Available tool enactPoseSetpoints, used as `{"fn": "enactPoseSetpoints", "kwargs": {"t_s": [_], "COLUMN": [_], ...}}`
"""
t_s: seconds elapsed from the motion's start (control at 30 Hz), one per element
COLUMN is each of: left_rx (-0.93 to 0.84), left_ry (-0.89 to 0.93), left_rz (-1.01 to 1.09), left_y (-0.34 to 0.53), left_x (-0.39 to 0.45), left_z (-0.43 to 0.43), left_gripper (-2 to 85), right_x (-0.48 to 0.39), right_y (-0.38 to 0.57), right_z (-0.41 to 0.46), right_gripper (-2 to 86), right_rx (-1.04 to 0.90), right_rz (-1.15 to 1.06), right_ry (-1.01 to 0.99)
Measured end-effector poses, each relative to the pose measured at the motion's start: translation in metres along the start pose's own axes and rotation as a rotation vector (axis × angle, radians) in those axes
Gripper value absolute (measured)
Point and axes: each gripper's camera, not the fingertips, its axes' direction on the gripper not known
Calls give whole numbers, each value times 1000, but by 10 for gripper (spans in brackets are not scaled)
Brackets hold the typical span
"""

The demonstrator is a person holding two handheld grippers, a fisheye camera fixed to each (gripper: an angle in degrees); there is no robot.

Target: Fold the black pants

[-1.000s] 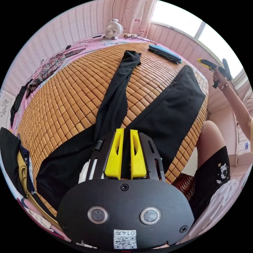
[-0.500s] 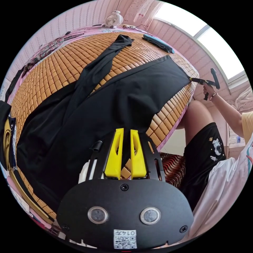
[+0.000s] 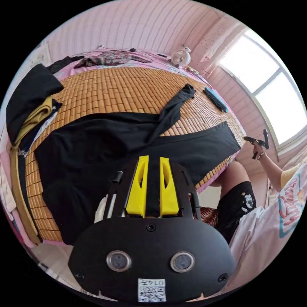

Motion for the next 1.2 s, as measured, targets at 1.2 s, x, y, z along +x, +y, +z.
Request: {"fn": "enactPoseSetpoints", "kwargs": {"t_s": [1.2], "left_rx": [36], "left_ry": [-283], "left_rz": [-414], "left_y": [81], "left_x": [-187], "left_z": [-111], "left_gripper": [40], "right_x": [-137], "right_y": [-224], "right_z": [-48], "right_gripper": [-2], "right_rx": [281], "right_rz": [-41], "right_ry": [-425]}}
